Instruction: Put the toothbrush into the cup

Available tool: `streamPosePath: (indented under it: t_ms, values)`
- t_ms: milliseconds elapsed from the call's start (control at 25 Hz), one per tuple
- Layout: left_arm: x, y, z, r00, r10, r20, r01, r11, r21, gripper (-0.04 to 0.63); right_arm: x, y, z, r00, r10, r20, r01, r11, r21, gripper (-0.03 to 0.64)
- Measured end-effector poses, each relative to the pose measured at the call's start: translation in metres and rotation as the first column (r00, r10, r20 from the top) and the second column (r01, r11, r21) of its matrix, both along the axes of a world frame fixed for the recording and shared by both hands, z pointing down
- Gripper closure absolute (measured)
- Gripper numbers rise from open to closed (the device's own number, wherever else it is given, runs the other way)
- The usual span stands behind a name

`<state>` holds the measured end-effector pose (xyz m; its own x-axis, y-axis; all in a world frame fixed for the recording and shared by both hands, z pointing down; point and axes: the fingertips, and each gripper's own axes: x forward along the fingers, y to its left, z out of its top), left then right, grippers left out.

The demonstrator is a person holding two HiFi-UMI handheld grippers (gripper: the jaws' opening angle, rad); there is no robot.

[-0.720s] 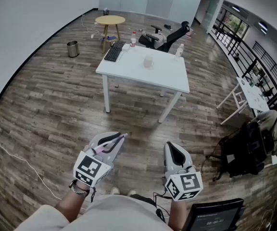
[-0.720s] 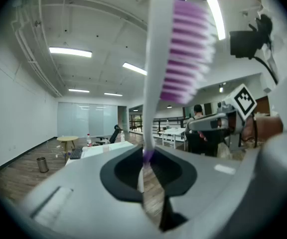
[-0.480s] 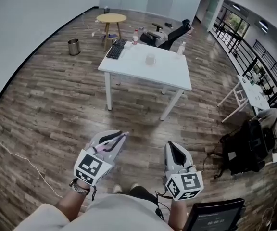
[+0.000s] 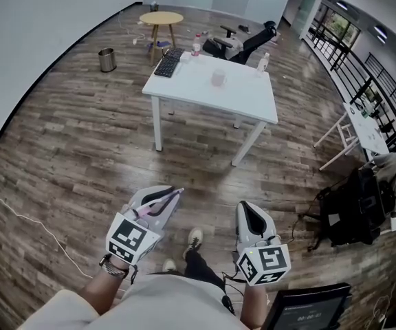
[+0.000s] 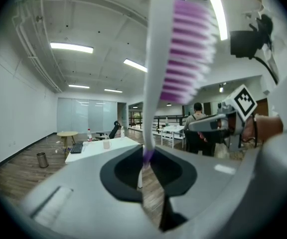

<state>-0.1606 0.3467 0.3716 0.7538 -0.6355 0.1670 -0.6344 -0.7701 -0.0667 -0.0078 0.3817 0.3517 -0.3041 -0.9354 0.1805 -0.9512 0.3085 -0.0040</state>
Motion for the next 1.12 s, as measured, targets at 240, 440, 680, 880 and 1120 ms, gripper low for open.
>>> streamPosePath:
  t_ms: [240,440,680,880,1120]
  values:
    - [0.002,-0.017,-0.007,1.000,-0.007,0.004,0.007,1.000,0.018,0.541,0.003,-0.020,-0.002,1.000,-0.003,0.001,0.003,1.000,0.006,0.615]
    - [0.006,-0.030,-0.007,1.000,-0.010,-0.001,0.010,1.000,0.022,0.541,0.007,-0.031,-0.001,1.000,-0.010,-0.007,0.010,1.000,0.008,0.615]
    - [0.019,-0.045,-0.008,1.000,-0.003,0.003,0.002,1.000,0.028,0.540,0.018,-0.048,-0.002,1.000,-0.004,-0.006,0.004,1.000,0.011,0.615]
    - [0.024,-0.061,-0.009,1.000,-0.009,0.006,0.009,0.999,0.037,0.540,0.022,-0.065,0.001,1.000,-0.012,-0.001,0.012,1.000,0.007,0.615]
    - [0.026,-0.076,-0.005,1.000,-0.013,0.022,0.013,1.000,0.019,0.541,0.026,-0.085,0.008,1.000,-0.016,0.022,0.016,1.000,-0.007,0.615]
